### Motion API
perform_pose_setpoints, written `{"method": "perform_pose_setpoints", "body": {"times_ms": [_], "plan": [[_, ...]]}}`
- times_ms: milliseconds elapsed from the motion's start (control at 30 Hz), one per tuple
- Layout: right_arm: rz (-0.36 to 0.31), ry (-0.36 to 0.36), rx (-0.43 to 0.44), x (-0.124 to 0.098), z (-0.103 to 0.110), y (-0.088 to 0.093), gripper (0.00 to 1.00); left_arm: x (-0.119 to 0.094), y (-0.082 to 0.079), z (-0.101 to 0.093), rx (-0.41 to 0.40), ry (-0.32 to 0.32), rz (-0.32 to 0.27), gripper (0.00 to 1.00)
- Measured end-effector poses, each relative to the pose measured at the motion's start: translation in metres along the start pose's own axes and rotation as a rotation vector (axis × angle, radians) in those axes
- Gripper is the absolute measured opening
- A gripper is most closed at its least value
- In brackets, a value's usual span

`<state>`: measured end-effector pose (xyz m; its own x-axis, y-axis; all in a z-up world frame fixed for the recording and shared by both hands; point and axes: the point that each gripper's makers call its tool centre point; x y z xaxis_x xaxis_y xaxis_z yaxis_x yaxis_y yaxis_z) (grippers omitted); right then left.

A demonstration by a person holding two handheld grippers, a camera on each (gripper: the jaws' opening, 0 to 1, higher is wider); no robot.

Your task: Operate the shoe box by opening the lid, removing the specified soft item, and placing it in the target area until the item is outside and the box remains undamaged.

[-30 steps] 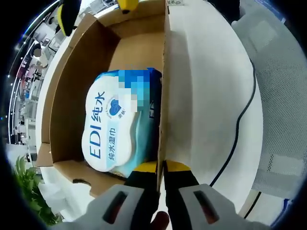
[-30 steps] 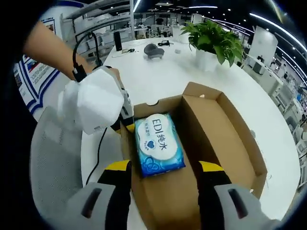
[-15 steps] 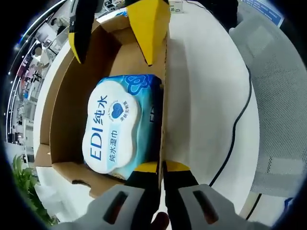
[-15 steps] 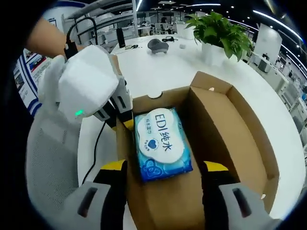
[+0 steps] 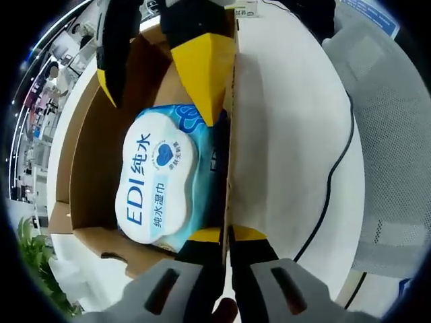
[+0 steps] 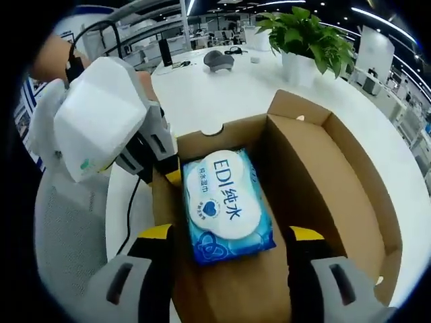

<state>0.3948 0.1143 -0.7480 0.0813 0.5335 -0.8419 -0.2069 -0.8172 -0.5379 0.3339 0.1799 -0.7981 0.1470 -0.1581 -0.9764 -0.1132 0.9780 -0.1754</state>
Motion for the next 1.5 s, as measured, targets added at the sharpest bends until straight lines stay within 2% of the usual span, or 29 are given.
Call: {"method": "perform_pose_setpoints", "body": {"times_ms": [67, 133, 233, 367, 500, 733, 1500], "plan": [[0.016, 0.002, -0.032, 0.004, 0.001, -0.001, 0.68, 0.000, 0.000, 0.000, 0.009, -0.003, -0.001, 0.01], [0.013, -0.001, -0.029, 0.007, 0.001, -0.002, 0.68, 0.000, 0.000, 0.000, 0.014, -0.006, 0.003, 0.02], [0.021, 0.003, 0.028, 0.015, -0.004, 0.005, 0.67, 0.000, 0.000, 0.000, 0.005, -0.003, 0.015, 0.01], [0.022, 0.022, 0.039, 0.020, -0.007, 0.010, 0.67, 0.001, 0.000, 0.000, 0.001, -0.002, 0.019, 0.01], [0.072, 0.021, -0.011, 0.029, -0.004, 0.021, 0.62, 0.000, 0.000, 0.000, -0.001, 0.001, 0.019, 0.01], [0.083, 0.011, -0.051, 0.037, -0.003, 0.019, 0.60, 0.001, 0.000, 0.000, -0.004, 0.001, 0.019, 0.01], [0.093, -0.019, -0.083, 0.032, -0.009, 0.027, 0.58, 0.001, -0.001, 0.001, -0.009, -0.003, 0.016, 0.02]]}}
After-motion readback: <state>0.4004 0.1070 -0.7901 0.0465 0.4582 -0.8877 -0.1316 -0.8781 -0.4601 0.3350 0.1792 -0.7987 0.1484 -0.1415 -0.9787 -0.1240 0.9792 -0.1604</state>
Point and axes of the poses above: the point that each gripper's makers call its tool centre point, and the gripper's own axes: x roughly forward along the fingers, z roughly to its left, y roughly out of its underside, and after that the axes turned 2 degrees about z, right-handed
